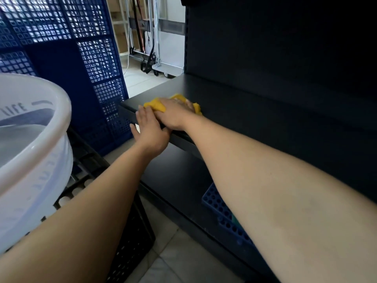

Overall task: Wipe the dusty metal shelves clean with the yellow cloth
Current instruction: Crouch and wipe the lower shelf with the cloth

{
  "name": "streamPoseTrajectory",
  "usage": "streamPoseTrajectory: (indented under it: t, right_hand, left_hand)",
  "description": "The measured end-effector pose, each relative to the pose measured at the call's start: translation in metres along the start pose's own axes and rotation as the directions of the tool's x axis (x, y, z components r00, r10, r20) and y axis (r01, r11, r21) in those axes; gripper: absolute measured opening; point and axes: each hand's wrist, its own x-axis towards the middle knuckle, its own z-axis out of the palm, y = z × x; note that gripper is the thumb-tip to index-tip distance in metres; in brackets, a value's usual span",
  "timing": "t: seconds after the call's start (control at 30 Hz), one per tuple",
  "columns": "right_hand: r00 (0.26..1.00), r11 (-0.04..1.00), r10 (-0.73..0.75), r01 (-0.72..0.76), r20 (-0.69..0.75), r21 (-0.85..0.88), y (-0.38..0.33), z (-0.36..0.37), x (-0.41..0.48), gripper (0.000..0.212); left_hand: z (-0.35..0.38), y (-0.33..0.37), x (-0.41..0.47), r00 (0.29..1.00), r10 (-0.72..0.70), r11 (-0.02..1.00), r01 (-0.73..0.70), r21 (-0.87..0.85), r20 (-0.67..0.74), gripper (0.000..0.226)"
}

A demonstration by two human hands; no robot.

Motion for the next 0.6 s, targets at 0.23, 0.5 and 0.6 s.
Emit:
streamPoseTrajectory:
  t: [0.23, 0.5, 0.6]
  right_hand:
    - [0.996, 0.999, 0.047, -0.047, -0.080, -0.002, 0.033, -0.009, -0.079, 0.052]
    - [0.987, 0.990, 0.142, -0.143, -0.073, -0.008, 0.061, -0.036, -0.162, 0.051]
    - [0.974, 0.979, 0.202, -0.204, -0.100, -0.006, 0.075, -0.039, -0.192, 0.059]
  left_hand:
    - [-0.007, 0.020, -0.043, 0.986, 0.152, 0.960, -0.163, -0.226, -0.065, 0.073]
    - [0.003, 0.082, -0.076, 0.877, 0.338, 0.940, -0.333, -0.075, 0.342, 0.084]
    - [0.018, 0.099, -0.087, 0.801, 0.376, 0.911, -0.413, -0.025, 0.466, 0.090]
